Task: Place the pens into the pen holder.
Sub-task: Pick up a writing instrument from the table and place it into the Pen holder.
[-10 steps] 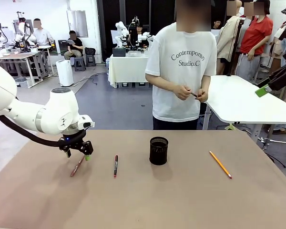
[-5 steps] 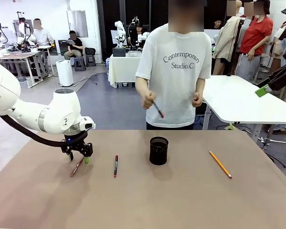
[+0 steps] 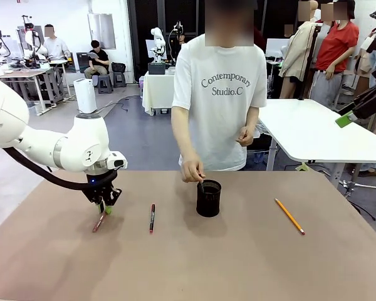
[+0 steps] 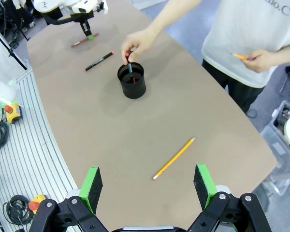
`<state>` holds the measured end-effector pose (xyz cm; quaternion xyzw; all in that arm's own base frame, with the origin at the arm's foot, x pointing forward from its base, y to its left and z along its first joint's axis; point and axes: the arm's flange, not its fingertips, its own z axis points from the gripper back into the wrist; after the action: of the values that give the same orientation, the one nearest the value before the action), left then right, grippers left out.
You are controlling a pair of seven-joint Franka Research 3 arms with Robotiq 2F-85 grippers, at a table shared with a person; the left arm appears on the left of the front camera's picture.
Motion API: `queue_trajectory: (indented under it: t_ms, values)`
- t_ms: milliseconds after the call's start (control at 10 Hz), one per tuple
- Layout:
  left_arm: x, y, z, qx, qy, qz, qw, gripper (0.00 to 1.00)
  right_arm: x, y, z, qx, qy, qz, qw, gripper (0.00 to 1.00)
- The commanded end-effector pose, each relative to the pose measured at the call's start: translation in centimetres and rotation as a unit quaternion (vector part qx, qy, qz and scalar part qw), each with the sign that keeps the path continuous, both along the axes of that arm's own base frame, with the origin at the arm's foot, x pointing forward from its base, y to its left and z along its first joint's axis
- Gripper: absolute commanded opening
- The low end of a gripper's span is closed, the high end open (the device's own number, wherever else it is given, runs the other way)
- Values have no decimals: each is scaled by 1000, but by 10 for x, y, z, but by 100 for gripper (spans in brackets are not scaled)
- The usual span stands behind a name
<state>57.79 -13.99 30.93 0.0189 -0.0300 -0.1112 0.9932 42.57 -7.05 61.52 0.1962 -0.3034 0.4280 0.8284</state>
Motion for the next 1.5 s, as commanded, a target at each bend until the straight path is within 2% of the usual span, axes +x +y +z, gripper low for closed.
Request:
queue_trajectory:
  t_ms: [0,300,500,700,800,1100,1200,1300,1400]
  values:
    - [2,2,-7,11,12,9,1000,0,0,1,2,4,-3,-1,1000,100]
    - [2,10,-5,-41,41,0,998,0,0,1,2,4,-3,-1,1000,100]
    - [1,20,12,-126,59,-22,990,0,0,1,2,4,-3,-1,1000,100]
    - [-4,29,40,-194,44,-42,979,0,0,1,2,4,-3,-1,1000,100]
    - [-9,33,56,-237,40,-62,969,0,0,1,2,4,-3,-1,1000,100]
    - [-17,44,90,-361,-12,-138,922,0,0,1,2,4,-3,-1,1000,100]
    - [-20,45,99,-398,-42,-165,901,0,0,1,2,4,-3,-1,1000,100]
    - [-25,49,108,-431,-91,-199,875,0,0,1,2,4,-3,-1,1000,100]
    - [-29,54,116,-469,-110,-224,847,0,0,1,2,4,-3,-1,1000,100]
